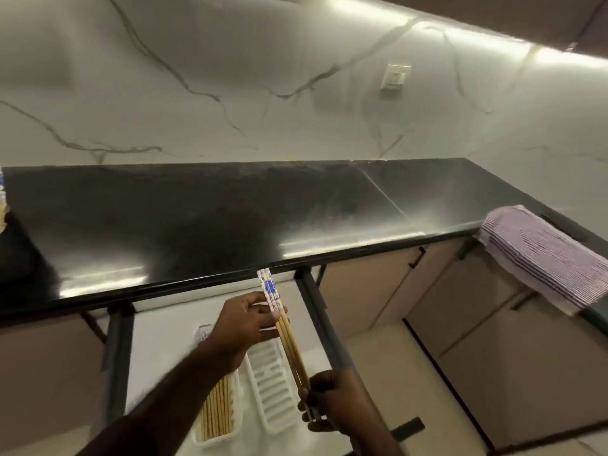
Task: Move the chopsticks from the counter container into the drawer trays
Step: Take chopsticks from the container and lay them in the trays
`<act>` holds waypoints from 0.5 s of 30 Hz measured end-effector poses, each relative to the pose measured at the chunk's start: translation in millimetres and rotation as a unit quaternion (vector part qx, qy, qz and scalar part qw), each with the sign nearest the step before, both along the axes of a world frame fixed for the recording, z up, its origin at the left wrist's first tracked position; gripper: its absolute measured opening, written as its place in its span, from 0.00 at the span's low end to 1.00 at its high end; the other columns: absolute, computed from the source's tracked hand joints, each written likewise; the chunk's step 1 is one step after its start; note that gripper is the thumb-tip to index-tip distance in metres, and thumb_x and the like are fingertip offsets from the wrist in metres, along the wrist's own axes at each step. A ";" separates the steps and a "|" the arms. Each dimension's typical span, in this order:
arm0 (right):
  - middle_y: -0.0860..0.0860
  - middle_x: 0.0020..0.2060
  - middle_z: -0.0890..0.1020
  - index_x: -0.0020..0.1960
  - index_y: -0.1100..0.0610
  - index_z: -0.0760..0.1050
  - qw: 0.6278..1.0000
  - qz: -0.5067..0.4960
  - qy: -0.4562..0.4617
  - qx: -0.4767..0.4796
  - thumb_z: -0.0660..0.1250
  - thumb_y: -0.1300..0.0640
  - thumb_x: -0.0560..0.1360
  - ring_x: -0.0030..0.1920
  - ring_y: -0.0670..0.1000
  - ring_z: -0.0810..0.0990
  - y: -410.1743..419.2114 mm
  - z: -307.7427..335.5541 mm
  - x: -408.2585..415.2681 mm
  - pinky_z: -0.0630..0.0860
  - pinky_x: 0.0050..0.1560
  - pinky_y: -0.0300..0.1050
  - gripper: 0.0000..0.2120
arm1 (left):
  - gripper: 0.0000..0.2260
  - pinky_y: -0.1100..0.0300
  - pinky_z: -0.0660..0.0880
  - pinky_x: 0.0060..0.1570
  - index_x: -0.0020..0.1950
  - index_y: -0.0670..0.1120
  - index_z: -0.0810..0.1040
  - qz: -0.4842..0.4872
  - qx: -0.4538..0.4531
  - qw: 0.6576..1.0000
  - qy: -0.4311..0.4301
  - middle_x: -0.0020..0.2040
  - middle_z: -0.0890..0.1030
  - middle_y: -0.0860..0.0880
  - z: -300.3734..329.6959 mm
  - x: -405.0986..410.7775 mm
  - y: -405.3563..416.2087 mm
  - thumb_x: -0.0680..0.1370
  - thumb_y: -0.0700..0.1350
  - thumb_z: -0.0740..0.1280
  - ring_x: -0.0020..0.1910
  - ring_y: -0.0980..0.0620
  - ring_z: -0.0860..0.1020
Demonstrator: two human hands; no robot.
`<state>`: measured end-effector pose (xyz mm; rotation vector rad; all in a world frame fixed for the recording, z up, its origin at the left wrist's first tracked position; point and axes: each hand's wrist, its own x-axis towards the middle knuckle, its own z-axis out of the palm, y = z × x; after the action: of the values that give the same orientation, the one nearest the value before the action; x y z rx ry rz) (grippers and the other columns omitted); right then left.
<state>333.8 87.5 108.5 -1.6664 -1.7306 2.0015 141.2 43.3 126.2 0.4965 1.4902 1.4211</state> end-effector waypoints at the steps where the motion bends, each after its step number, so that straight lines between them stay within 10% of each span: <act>1: 0.56 0.34 0.83 0.37 0.60 0.81 1.000 0.009 -0.004 -0.007 0.69 0.66 0.76 0.35 0.54 0.82 8.7 -6.2 -1.1 0.80 0.38 0.46 0.09 | 0.15 0.56 0.82 0.41 0.63 0.39 0.75 0.013 -0.011 1.000 0.002 0.48 0.85 0.41 -6.5 1.7 5.9 0.77 0.32 0.65 0.47 0.45 0.85; 15: 0.56 0.34 0.84 0.40 0.62 0.84 0.996 0.052 -0.075 -0.010 0.62 0.70 0.73 0.31 0.51 0.82 43.0 -88.0 -36.3 0.82 0.34 0.44 0.13 | 0.35 0.51 0.83 0.42 0.75 0.48 0.61 0.072 -0.088 0.991 0.070 0.54 0.81 0.41 -110.0 -1.3 28.5 0.72 0.31 0.71 0.49 0.45 0.83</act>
<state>297.5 130.5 20.5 -1.8129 -1.8874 1.9884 139.9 71.8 16.2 0.3913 1.7773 1.3704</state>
